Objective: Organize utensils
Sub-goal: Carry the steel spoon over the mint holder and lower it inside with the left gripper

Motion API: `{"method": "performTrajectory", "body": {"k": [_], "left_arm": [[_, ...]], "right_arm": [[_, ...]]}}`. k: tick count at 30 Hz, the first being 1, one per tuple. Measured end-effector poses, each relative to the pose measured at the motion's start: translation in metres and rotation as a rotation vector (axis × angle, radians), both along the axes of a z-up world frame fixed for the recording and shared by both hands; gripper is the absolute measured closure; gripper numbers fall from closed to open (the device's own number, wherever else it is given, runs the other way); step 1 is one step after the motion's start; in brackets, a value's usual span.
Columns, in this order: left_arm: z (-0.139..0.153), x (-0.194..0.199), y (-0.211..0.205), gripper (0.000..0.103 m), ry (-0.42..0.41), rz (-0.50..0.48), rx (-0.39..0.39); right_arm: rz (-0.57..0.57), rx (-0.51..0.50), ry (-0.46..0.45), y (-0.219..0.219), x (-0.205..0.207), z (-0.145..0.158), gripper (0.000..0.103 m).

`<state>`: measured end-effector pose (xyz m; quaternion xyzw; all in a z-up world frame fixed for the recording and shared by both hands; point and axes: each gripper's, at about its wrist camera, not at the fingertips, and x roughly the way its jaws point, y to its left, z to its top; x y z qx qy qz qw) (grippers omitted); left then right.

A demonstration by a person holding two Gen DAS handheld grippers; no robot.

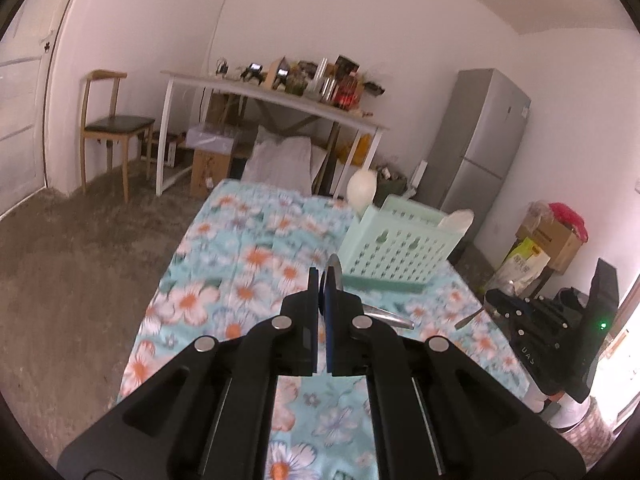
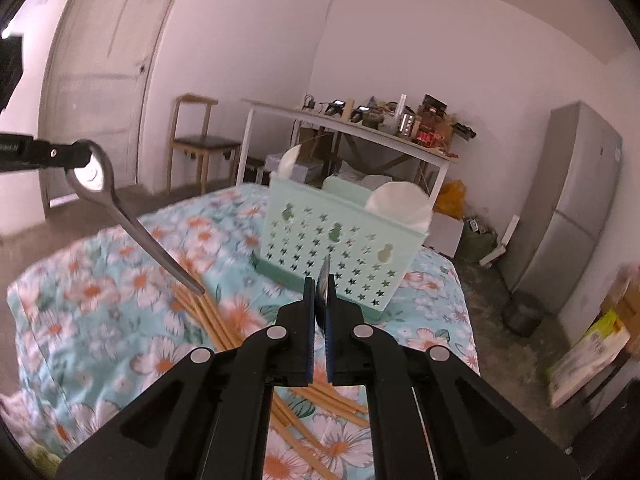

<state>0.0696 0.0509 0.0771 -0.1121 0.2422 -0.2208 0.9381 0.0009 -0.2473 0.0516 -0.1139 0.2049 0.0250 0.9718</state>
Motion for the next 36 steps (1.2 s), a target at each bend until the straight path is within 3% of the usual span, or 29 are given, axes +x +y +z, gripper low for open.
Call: {"method": "performTrajectory", "body": {"k": [9, 16, 20, 26, 32, 36], "left_arm": [[0.043, 0.009, -0.01, 0.101, -0.126, -0.001, -0.021], [0.087, 0.024, -0.034, 0.101, -0.278, 0.006, 0.028], [0.099, 0.042, -0.056, 0.101, -0.312, -0.003, 0.101], [0.093, 0.073, -0.101, 0.101, -0.345, 0.024, 0.254], [0.077, 0.098, -0.139, 0.101, -0.326, 0.034, 0.405], [0.067, 0.111, -0.155, 0.101, -0.3, 0.024, 0.453]], "right_arm": [[0.005, 0.12, -0.052, -0.032, 0.007, 0.025, 0.099], [-0.008, 0.177, -0.097, -0.055, 0.006, 0.046, 0.099], [-0.014, 0.195, -0.11, -0.062, 0.008, 0.052, 0.099], [-0.014, 0.194, -0.107, -0.064, 0.012, 0.051, 0.099], [-0.006, 0.182, -0.092, -0.061, 0.017, 0.046, 0.099], [-0.003, 0.185, -0.086, -0.06, 0.021, 0.045, 0.099]]}}
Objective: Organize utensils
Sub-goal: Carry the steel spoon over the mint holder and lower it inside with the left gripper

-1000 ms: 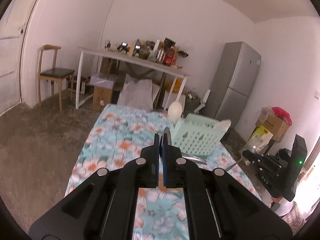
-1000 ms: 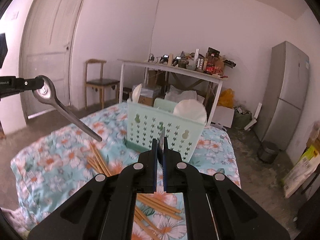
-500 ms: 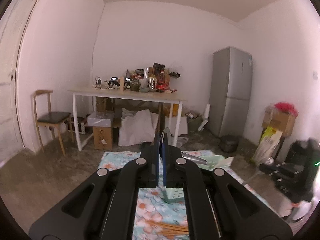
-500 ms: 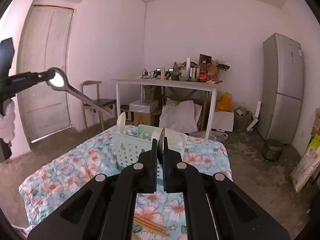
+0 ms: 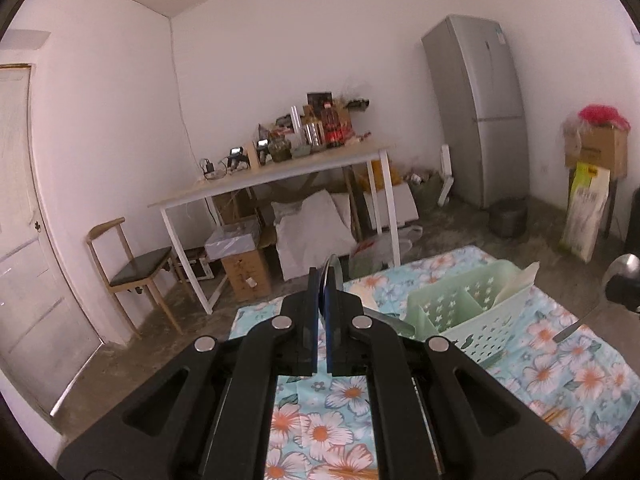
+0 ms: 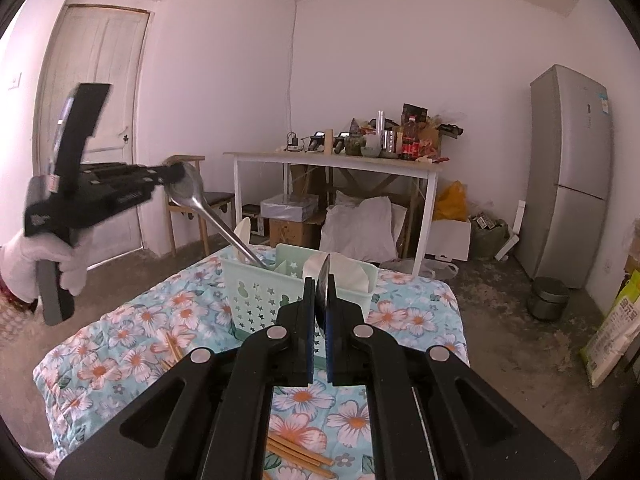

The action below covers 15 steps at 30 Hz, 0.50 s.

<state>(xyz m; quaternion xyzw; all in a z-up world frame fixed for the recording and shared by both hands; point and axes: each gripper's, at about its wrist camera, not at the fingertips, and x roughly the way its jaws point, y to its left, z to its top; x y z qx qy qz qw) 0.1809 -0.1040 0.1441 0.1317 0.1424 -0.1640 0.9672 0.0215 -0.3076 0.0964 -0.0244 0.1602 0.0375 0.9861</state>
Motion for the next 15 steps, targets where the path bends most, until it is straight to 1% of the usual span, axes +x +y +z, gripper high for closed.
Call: {"method": "performTrajectory", "body": {"k": [3, 4, 5, 6, 7, 8, 9, 12, 13, 15], "left_arm": [[-0.003, 0.011, -0.003, 0.1, 0.044, -0.028, -0.045], [-0.003, 0.014, -0.002, 0.097, 0.063, -0.045, -0.075], [-0.005, 0.018, 0.001, 0.097, 0.078, -0.064, -0.108], [-0.005, 0.023, 0.004, 0.096, 0.099, -0.088, -0.161], [-0.005, 0.024, 0.006, 0.09, 0.108, -0.095, -0.187], [-0.005, 0.026, 0.007, 0.085, 0.116, -0.102, -0.214], [-0.005, 0.027, 0.01, 0.077, 0.117, -0.106, -0.239], [-0.005, 0.027, 0.019, 0.068, 0.111, -0.105, -0.291], [-0.005, 0.026, 0.022, 0.065, 0.109, -0.105, -0.302], [-0.005, 0.021, 0.028, 0.061, 0.101, -0.102, -0.319]], "right_arm": [[-0.003, 0.003, 0.004, -0.001, 0.002, 0.0, 0.099], [-0.004, 0.004, 0.006, -0.002, 0.002, -0.001, 0.099], [-0.005, 0.006, 0.008, -0.003, 0.003, -0.001, 0.099], [-0.008, 0.006, 0.011, -0.003, 0.003, -0.001, 0.099], [-0.012, 0.005, 0.012, -0.004, 0.003, -0.002, 0.099], [-0.015, 0.005, 0.014, -0.004, 0.004, -0.002, 0.099], [-0.018, 0.009, 0.014, -0.006, 0.004, -0.002, 0.099], [-0.026, 0.024, 0.009, -0.01, 0.004, 0.0, 0.099], [-0.028, 0.03, 0.006, -0.012, 0.003, 0.002, 0.099], [-0.028, 0.061, -0.009, -0.02, 0.003, 0.009, 0.099]]}}
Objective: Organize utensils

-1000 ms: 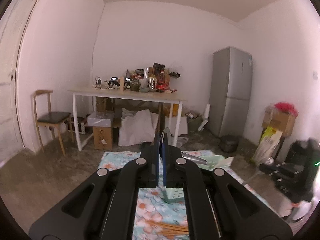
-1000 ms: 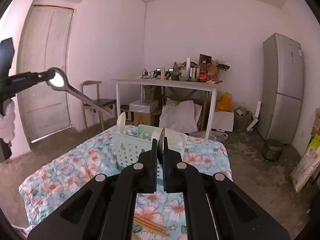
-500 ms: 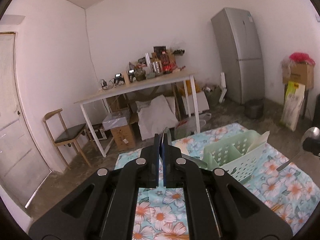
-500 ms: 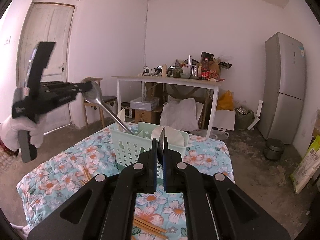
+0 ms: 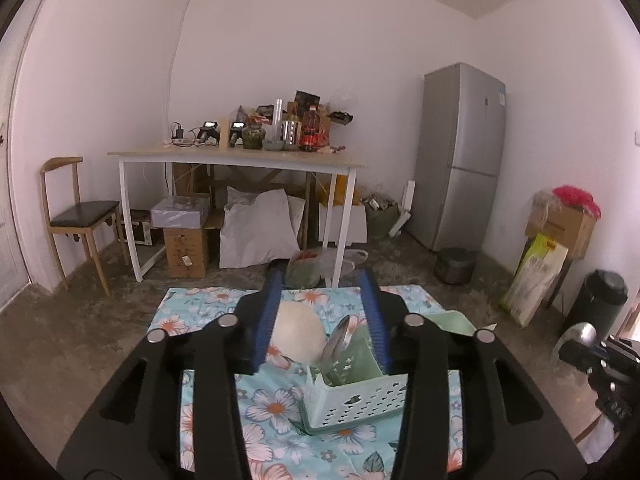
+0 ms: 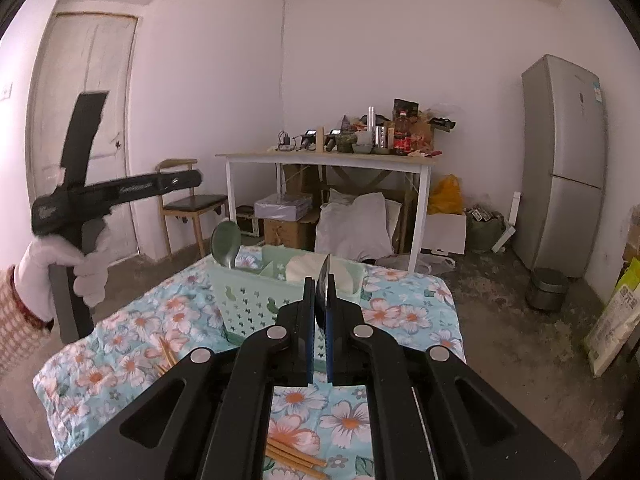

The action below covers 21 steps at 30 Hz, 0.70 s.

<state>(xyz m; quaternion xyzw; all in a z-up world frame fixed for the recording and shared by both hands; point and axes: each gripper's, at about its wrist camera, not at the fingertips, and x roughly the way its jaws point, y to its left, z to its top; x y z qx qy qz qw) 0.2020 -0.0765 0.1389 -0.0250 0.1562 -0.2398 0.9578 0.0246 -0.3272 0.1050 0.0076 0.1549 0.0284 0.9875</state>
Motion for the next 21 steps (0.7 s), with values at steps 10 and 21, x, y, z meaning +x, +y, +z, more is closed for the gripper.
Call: {"method": "performTrajectory", "body": {"k": [10, 21], "left_arm": [[-0.021, -0.039, 0.024, 0.025, 0.029, 0.013, 0.01], [-0.063, -0.06, 0.051, 0.019, 0.131, 0.037, 0.009]], "right_arm": [[0.083, 0.184, -0.162, -0.036, -0.002, 0.057, 0.099], [0.204, 0.236, -0.166, -0.022, 0.063, 0.079, 0.099]]}}
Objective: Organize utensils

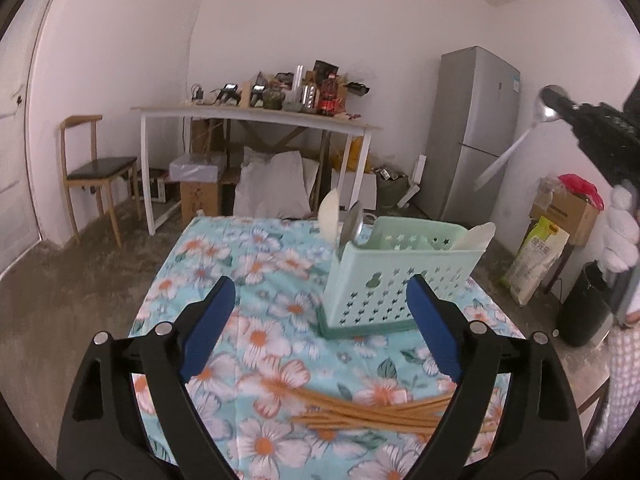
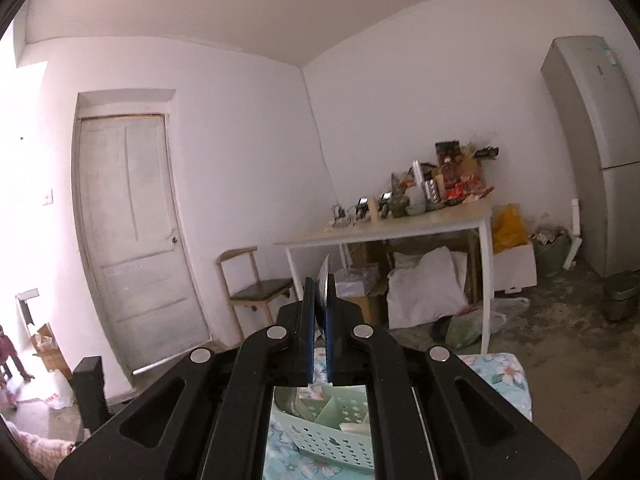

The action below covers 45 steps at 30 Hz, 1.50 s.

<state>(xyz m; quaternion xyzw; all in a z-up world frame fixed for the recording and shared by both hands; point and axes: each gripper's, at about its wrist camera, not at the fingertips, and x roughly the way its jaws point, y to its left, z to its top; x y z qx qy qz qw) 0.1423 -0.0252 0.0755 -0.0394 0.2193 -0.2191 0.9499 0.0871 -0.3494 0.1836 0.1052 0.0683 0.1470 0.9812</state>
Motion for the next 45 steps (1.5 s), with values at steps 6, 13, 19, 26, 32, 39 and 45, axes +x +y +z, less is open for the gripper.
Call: {"method": "performTrajectory", "body": {"k": [6, 13, 19, 26, 32, 39, 45], "left_arm": [[-0.007, -0.003, 0.015, 0.019, 0.002, 0.029, 0.0], [-0.013, -0.002, 0.02, 0.019, 0.018, 0.049, 0.003], [-0.014, -0.003, 0.022, 0.019, 0.016, 0.05, -0.006], [-0.018, -0.006, 0.025, 0.019, 0.036, 0.073, 0.0], [-0.02, -0.013, 0.028, 0.019, 0.05, 0.105, -0.008], [-0.019, -0.02, 0.026, 0.018, 0.055, 0.115, -0.012], [-0.017, -0.027, 0.024, 0.014, 0.042, 0.111, -0.018]], "right_arm": [[-0.022, -0.028, 0.116, 0.006, 0.04, -0.036, 0.099], [-0.037, -0.02, 0.249, 0.004, 0.074, -0.079, 0.098], [-0.092, -0.035, 0.24, 0.011, 0.073, -0.084, 0.074], [-0.119, 0.008, 0.16, 0.009, 0.046, -0.075, 0.065], [-0.12, 0.047, 0.159, 0.007, 0.008, -0.081, 0.058], [-0.169, 0.045, 0.226, 0.015, -0.027, -0.107, 0.041], [-0.251, -0.008, 0.239, 0.027, -0.049, -0.118, 0.017]]}}
